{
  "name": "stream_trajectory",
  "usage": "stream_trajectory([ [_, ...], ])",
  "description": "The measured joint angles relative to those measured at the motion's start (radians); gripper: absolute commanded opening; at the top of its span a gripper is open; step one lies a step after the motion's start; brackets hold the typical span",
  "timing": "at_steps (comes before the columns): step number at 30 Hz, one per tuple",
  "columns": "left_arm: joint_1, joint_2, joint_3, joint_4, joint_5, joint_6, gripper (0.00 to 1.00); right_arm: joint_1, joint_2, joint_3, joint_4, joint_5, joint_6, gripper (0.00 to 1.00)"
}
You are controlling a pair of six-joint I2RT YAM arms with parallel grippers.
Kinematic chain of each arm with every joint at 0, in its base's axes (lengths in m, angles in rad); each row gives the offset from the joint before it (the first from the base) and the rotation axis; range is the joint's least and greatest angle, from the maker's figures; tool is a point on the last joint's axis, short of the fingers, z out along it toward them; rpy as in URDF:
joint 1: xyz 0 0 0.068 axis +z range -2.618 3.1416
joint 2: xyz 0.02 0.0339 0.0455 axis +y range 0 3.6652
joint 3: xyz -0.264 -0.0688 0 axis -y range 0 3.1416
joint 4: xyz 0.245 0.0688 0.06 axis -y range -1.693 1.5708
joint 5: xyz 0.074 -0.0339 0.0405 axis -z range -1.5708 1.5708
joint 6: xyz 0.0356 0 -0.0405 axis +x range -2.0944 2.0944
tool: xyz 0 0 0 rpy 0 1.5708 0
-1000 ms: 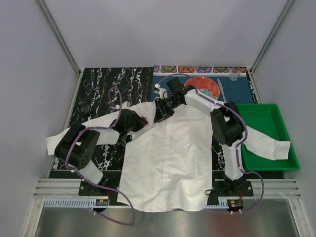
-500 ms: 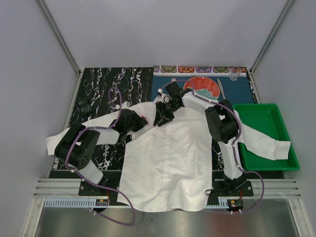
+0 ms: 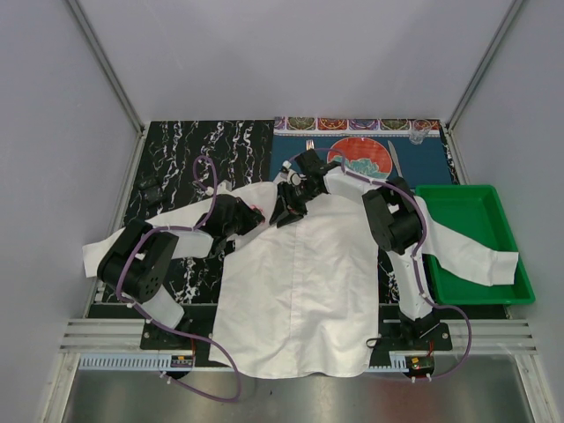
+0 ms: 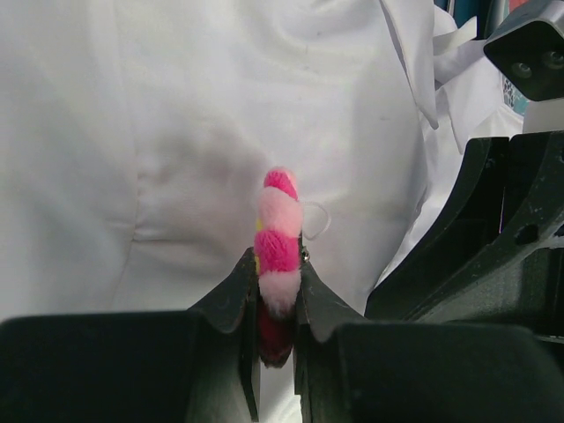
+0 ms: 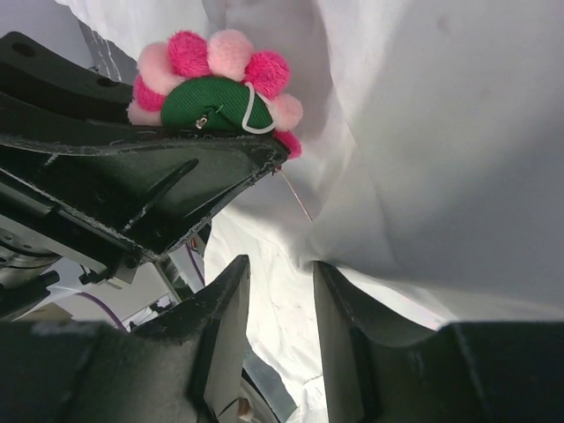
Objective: Pin the brooch onto the clothing
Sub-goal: Pin the brooch to the clothes.
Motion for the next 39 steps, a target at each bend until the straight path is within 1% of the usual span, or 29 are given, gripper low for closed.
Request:
stream_trajectory([
  [6,0.000,0.000,0.000,0.000,0.000,-0.006,0.00,-0.007,0.000,-0.015,0.025,-0.017,0.019,0.40],
  [9,0.000,0.000,0.000,0.000,0.000,-0.008,0.00,-0.014,0.000,-0.035,0.033,-0.025,0.021,0.44],
  [12,0.000,0.000,0.000,0.000,0.000,-0.008,0.00,-0.028,0.000,-0.063,0.036,-0.026,0.020,0.43],
  [15,0.000,0.000,0.000,0.000,0.000,-0.008,0.00,-0.042,0.000,-0.083,0.035,-0.026,0.019,0.38],
  [16,0.000,0.000,0.000,0.000,0.000,-0.008,0.00,-0.047,0.000,-0.086,0.037,-0.026,0.020,0.33],
  [20,0.000,0.000,0.000,0.000,0.000,-0.008,0.00,-0.052,0.000,-0.089,0.053,-0.032,0.029,0.29],
  [24,0.000,0.000,0.000,0.000,0.001,-0.008,0.00,-0.051,0.000,-0.090,0.097,-0.057,0.055,0.31],
  [28,0.000,0.000,0.000,0.000,0.001,-0.008,0.00,-0.051,0.000,-0.093,0.142,-0.077,0.082,0.31],
  [31,0.000,0.000,0.000,0.000,0.002,-0.008,0.00,-0.051,0.000,-0.095,0.148,-0.077,0.090,0.32],
  [33,0.000,0.000,0.000,0.000,0.004,-0.010,0.00,-0.051,0.000,-0.095,0.148,-0.077,0.093,0.37],
  [39,0.000,0.000,0.000,0.000,0.008,-0.014,0.00,-0.051,0.000,-0.095,0.148,-0.077,0.093,0.37],
])
